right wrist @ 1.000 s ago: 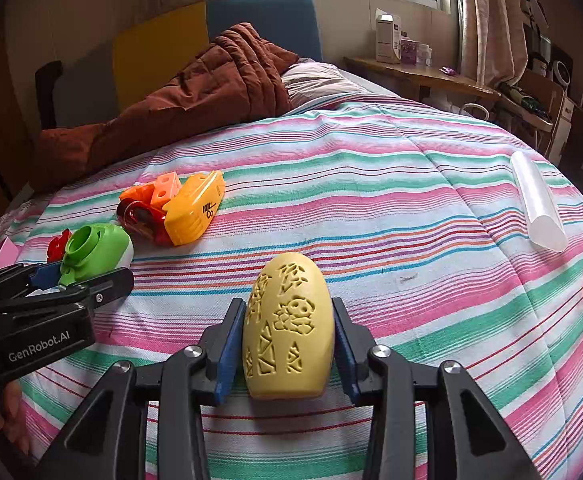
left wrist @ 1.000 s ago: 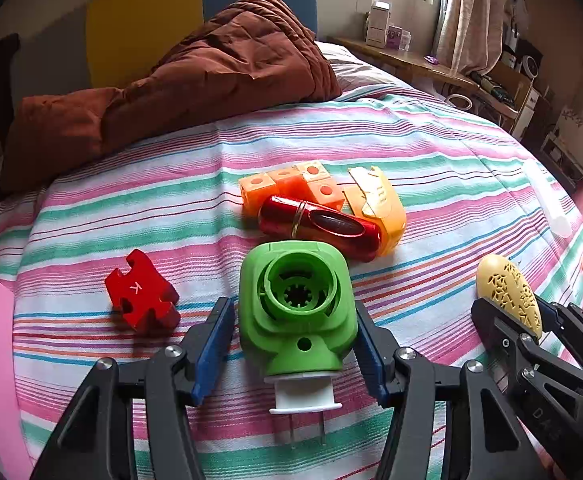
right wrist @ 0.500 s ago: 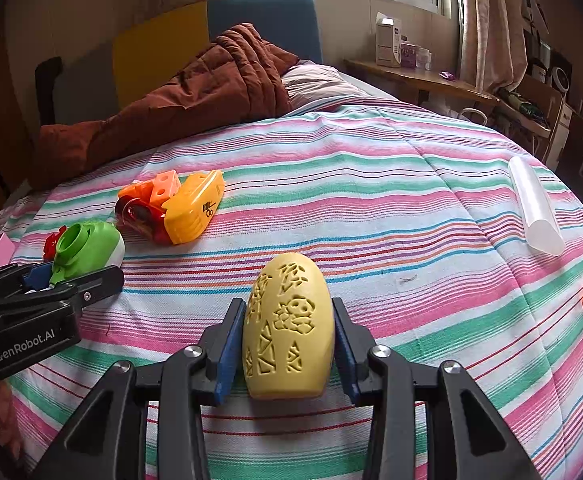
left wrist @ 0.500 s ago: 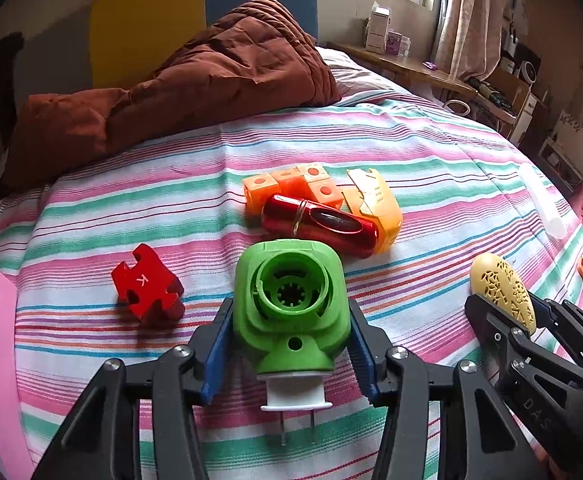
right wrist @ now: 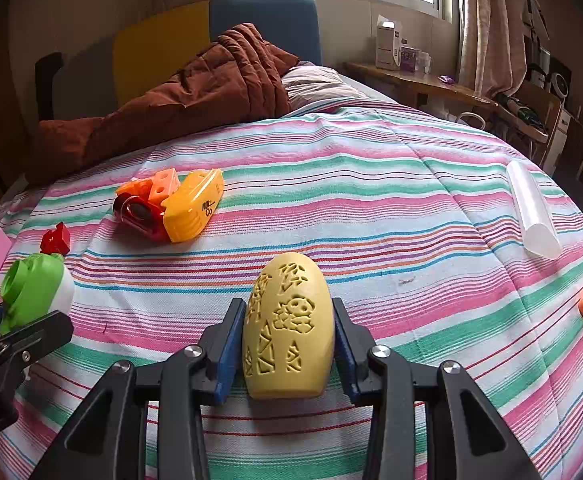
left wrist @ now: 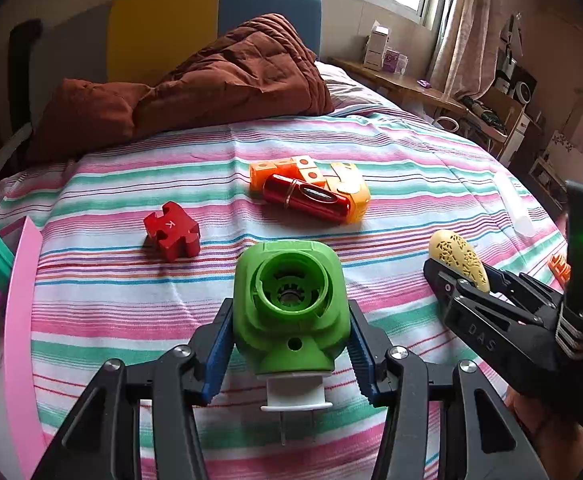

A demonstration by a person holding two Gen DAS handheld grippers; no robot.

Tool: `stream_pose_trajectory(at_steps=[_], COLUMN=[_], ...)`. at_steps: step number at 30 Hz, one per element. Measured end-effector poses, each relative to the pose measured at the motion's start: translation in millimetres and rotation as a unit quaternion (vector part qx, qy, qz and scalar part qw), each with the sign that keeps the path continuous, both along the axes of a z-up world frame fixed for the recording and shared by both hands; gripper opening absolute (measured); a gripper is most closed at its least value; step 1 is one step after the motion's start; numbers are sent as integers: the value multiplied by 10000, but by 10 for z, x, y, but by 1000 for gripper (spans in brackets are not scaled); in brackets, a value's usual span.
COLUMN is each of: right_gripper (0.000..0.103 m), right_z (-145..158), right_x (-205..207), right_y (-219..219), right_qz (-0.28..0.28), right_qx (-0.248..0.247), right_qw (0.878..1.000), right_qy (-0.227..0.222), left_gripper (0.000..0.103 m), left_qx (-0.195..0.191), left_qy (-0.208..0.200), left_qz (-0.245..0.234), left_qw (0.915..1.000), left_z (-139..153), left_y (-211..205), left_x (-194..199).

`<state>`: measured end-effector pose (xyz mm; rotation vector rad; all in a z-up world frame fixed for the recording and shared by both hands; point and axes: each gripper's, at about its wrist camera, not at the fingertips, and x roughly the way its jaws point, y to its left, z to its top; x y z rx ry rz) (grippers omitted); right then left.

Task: Organize rigid objects
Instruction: 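Carry the green device into the tray and open the left tool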

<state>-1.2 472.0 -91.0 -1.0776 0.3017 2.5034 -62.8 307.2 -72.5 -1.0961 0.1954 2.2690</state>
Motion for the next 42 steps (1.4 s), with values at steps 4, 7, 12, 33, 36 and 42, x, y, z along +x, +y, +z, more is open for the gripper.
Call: stream_pose_trajectory(at_steps=[4, 7, 12, 33, 36, 42], right_gripper=[41, 41, 41, 41, 41, 41], right_z=[-1, -2, -3, -8, -9, -9], right_x=[-6, -9, -17, -4, -7, -16], right_y=[-9, -22, -30, -37, -42, -68], right_qz=[-6, -11, -13, -24, -26, -34], right_qx=[28, 57, 77, 123, 157, 256], right_qw=[10000, 10000, 10000, 9999, 9998, 9996], right_qy=[-5, -12, -30, -59, -80, -126], left_gripper=[52, 52, 52, 53, 53, 53], left_qx=[204, 293, 433, 663, 604, 209], left_qy=[-144, -197, -142, 156, 39, -249], left_qz=[80, 99, 0, 1084, 1276, 1507], left_qw=[9997, 9993, 9990, 9918, 9900, 9880], left_z=[26, 45, 170, 513, 487, 302], left_y=[-152, -247, -390, -1754, -1963, -2250], left_x=[139, 247, 441, 293, 113, -235])
